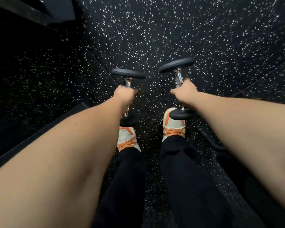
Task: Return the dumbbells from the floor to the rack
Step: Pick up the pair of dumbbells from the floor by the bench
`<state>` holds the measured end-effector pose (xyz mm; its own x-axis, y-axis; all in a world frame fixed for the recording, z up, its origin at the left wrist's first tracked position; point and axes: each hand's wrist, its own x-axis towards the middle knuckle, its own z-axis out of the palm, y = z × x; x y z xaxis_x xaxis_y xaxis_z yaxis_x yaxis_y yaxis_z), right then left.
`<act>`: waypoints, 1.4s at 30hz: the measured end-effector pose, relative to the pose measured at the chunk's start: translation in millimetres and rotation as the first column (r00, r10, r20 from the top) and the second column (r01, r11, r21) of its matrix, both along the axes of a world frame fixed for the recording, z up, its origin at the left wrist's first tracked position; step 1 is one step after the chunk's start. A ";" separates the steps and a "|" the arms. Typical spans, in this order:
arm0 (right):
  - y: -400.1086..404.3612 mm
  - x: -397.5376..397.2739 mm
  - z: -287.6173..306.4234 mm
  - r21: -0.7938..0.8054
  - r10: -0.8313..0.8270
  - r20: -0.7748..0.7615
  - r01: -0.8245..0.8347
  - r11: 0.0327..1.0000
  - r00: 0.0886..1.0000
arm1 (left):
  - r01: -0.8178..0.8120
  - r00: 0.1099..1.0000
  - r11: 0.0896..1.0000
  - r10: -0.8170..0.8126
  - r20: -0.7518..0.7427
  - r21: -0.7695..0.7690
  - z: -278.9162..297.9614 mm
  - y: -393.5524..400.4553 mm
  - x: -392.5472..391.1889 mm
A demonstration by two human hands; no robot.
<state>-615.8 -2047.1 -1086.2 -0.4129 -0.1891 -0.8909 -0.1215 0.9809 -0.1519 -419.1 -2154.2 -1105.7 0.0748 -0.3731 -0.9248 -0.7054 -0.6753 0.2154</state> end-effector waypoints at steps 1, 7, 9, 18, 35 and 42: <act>3.3 0.7 17.3 -0.006 -0.012 0.007 0.012 1.000 1.000 | -0.018 1.000 1.000 0.018 0.003 -0.005 18.6 -1.1 1.3; 20.2 11.1 128.8 -0.080 -0.096 0.040 0.099 0.992 0.995 | -0.031 0.999 0.998 0.032 0.014 -0.048 141.7 2.1 -0.3; 24.0 14.7 173.4 -0.117 -0.124 0.004 0.123 0.985 0.992 | -0.022 1.000 0.999 0.022 -0.008 -0.042 187.6 5.1 -2.8; 52.1 26.3 377.5 -0.291 -0.227 -0.078 0.196 0.936 0.971 | 0.329 0.942 0.915 -0.335 0.015 -0.235 385.7 27.8 -2.4; 199.0 148.8 603.6 -0.446 -0.657 -0.080 0.562 0.697 0.750 | 0.608 0.667 0.684 -0.715 -0.208 -0.403 606.1 89.9 38.2; 292.6 194.0 655.0 -0.500 -0.872 0.025 0.762 0.412 0.488 | 0.755 0.391 0.492 -0.868 -0.306 -0.433 657.7 161.2 12.2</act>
